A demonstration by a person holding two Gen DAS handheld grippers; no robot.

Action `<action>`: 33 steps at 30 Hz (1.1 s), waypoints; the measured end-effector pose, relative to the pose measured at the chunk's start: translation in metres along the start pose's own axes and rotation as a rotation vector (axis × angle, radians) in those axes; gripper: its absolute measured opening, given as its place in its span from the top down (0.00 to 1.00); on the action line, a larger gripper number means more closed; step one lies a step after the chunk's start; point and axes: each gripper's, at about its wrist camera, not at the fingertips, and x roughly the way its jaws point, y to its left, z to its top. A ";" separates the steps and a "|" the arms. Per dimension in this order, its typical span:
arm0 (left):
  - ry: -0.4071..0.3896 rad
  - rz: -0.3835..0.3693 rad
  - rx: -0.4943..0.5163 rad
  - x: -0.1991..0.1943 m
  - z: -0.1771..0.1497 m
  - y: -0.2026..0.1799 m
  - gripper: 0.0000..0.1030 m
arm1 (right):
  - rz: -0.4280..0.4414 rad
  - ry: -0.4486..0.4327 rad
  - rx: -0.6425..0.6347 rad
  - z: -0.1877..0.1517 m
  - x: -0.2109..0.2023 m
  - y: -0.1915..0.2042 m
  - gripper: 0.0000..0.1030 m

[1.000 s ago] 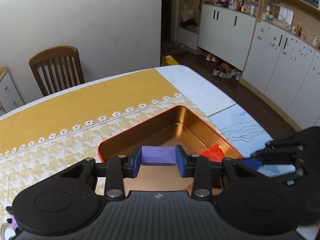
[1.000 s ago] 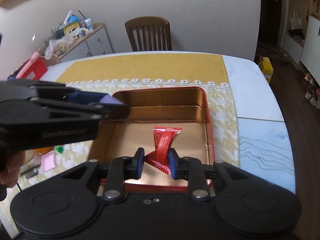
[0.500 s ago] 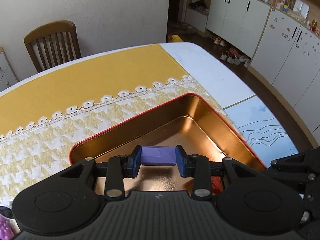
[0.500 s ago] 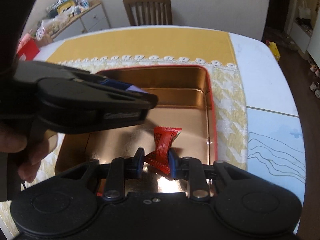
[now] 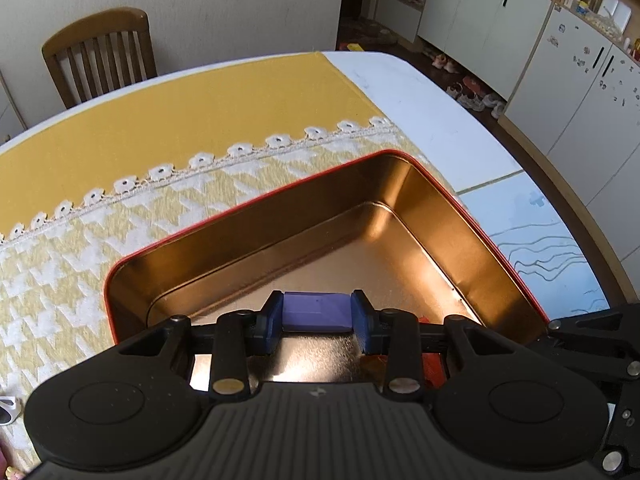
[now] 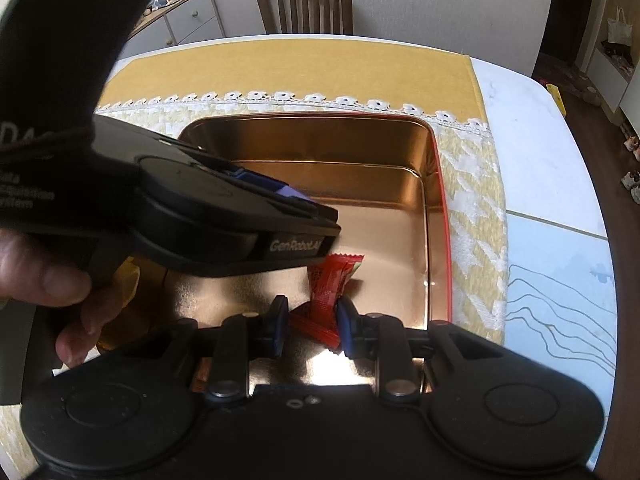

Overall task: Organize rigid objects
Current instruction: 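Carry both items into the red tin and open both tools to release, then withdraw both open tools from the tin back toward the items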

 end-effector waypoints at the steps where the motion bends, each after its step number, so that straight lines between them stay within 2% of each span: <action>1: -0.001 0.000 -0.001 0.000 0.000 0.000 0.66 | 0.000 0.001 0.002 0.001 0.000 -0.001 0.75; 8: 0.003 0.022 -0.017 -0.004 -0.002 0.002 0.64 | -0.005 -0.016 0.017 0.000 -0.002 -0.001 0.70; 15: -0.030 0.029 -0.046 -0.024 -0.005 0.010 0.50 | 0.003 -0.058 0.053 0.001 -0.014 -0.007 0.64; 22: -0.086 0.049 -0.040 -0.052 -0.011 0.014 0.49 | 0.011 -0.094 0.058 -0.003 -0.029 -0.004 0.57; 33: -0.179 0.027 -0.041 -0.106 -0.028 0.022 0.49 | 0.012 -0.167 0.048 -0.011 -0.056 0.008 0.43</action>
